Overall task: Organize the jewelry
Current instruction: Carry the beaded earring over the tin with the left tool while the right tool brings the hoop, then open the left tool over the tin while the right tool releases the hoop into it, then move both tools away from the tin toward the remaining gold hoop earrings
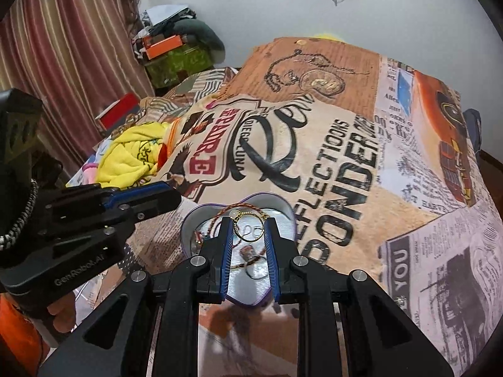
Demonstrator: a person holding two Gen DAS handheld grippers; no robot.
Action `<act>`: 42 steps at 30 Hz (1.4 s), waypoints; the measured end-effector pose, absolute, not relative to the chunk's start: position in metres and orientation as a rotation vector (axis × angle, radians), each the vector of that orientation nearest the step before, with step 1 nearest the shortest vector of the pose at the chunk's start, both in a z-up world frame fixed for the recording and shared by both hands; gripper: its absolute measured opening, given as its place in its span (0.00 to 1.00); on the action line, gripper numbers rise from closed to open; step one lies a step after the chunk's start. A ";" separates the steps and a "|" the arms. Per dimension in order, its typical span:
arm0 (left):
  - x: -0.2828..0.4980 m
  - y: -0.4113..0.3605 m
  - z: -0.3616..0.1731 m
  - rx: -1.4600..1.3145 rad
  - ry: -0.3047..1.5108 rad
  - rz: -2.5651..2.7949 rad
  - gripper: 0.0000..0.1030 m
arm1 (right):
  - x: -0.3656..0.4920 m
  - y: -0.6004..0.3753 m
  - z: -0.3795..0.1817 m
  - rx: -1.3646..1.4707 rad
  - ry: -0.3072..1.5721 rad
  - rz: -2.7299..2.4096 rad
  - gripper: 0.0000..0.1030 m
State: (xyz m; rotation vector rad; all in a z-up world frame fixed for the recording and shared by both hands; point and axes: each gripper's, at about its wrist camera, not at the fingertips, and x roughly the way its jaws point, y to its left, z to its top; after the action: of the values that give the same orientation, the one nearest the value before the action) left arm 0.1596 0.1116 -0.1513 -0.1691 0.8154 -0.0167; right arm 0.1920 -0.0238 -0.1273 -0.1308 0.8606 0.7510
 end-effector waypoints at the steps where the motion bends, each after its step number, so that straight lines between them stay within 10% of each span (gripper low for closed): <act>1: 0.159 0.114 -0.152 -0.171 0.816 -0.013 0.12 | 0.192 -0.021 -0.129 -0.135 0.864 0.752 0.17; 11: 0.151 0.123 -0.154 -0.164 0.819 0.022 0.32 | 0.202 -0.012 -0.141 -0.143 0.910 0.730 0.18; 19: 0.149 0.123 -0.153 -0.181 0.829 0.041 0.34 | 0.197 -0.018 -0.135 -0.157 0.899 0.711 0.34; 42: 0.153 0.033 -0.139 -0.113 0.859 -0.125 0.34 | 0.196 -0.136 -0.101 -0.076 0.815 0.487 0.35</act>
State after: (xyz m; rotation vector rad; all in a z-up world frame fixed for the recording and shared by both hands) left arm 0.1531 0.0326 -0.1389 -0.1131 0.8592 -0.1255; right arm 0.1957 -0.1364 -0.1009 -0.0763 0.8150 0.4870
